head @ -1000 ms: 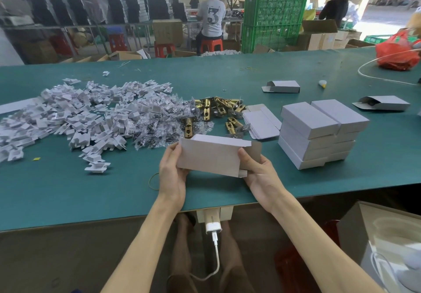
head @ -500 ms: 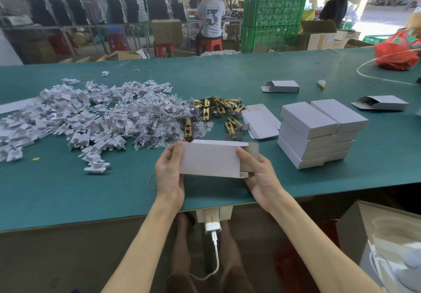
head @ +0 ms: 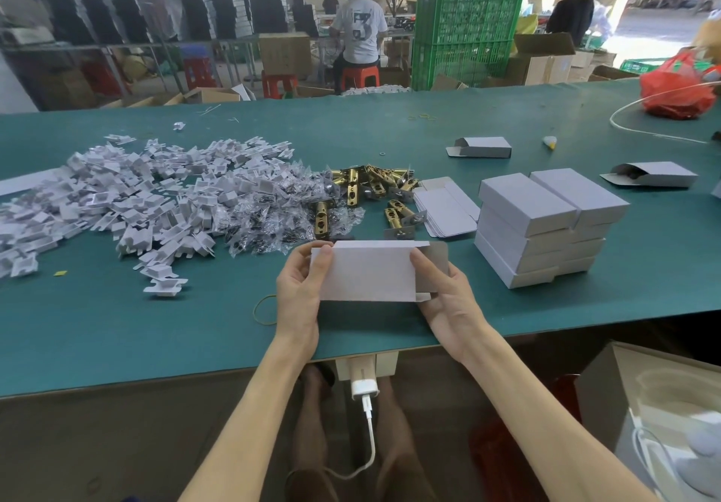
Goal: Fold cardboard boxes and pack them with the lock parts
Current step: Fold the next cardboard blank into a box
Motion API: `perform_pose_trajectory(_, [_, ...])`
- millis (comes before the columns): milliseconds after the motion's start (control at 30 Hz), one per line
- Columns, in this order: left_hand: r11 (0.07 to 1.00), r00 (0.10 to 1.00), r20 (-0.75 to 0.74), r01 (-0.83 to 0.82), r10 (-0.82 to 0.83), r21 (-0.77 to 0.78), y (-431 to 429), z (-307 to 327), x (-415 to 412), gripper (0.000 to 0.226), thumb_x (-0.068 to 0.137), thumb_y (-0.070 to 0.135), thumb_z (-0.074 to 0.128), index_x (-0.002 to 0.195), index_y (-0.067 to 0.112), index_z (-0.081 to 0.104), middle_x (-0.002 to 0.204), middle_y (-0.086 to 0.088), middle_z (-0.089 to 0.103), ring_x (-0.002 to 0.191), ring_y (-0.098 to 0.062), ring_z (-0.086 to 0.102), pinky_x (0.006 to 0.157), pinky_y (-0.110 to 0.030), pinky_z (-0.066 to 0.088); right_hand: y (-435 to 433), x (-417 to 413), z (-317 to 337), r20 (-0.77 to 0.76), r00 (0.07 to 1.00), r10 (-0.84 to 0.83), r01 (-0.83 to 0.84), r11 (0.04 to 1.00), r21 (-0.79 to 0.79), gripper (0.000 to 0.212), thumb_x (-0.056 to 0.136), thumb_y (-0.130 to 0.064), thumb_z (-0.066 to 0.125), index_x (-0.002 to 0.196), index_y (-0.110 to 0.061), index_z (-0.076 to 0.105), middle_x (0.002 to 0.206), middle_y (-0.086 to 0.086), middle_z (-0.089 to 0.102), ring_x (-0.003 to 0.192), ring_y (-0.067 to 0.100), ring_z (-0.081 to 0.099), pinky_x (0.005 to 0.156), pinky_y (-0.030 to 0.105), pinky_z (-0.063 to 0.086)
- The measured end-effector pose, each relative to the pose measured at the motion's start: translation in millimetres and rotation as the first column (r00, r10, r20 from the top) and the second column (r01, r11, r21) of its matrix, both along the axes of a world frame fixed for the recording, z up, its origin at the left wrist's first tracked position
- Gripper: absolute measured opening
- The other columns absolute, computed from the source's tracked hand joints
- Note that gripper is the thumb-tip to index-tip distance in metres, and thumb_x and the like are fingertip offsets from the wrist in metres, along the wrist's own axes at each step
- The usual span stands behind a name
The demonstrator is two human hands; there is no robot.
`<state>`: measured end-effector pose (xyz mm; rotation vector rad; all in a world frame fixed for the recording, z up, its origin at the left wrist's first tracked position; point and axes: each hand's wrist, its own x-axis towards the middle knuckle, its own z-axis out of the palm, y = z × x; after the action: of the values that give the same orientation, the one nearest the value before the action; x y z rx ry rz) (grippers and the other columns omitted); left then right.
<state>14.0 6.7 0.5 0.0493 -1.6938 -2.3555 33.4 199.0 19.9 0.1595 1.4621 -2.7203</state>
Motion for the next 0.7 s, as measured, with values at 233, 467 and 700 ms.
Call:
perform_pose_trajectory(233, [0.999, 0.999, 0.015, -0.038, 0.038, 0.007, -1.2, 0.4, 0.7, 0.021, 0.084, 0.041, 0.078, 0.095, 0.024, 0.075, 0.097, 0.001, 0.073, 0.092, -0.021, 0.06, 0.081, -0.047, 0.046, 0.2, 0.4, -0.2, 0.0, 1.0, -0.023, 0.023, 1.0, -0.02, 0.032, 0.074, -0.028, 0.082, 0.101, -0.016, 0.071, 0.091, 0.004, 0.078, 0.081, 0.014, 0.075, 0.07, 0.027, 0.061])
perform_pose_trajectory(467, [0.998, 0.997, 0.029, -0.07, 0.07, -0.003, -2.5, -4.1, -1.2, 0.03, 0.081, 0.043, 0.08, 0.096, 0.017, 0.073, 0.091, 0.001, 0.074, 0.085, -0.018, 0.064, 0.074, -0.041, 0.05, -0.4, 1.2, -0.5, -0.006, 0.999, -0.043, 0.043, 0.999, -0.028, 0.032, 0.071, -0.028, 0.083, 0.099, -0.016, 0.071, 0.089, 0.003, 0.078, 0.079, 0.014, 0.075, 0.067, 0.026, 0.06])
perform_pose_trajectory(700, [0.992, 0.993, -0.033, -0.112, 0.11, -0.06, -4.2, -8.8, -5.1, 0.017, 0.085, 0.042, 0.079, 0.092, 0.027, 0.076, 0.088, 0.014, 0.074, 0.079, 0.0, 0.063, 0.069, -0.018, 0.049, -0.8, 1.8, -0.6, -0.008, 0.999, -0.053, 0.053, 0.999, -0.007, 0.037, 0.072, -0.03, 0.081, 0.104, -0.016, 0.068, 0.087, 0.0, 0.077, 0.078, 0.01, 0.074, 0.067, 0.025, 0.06])
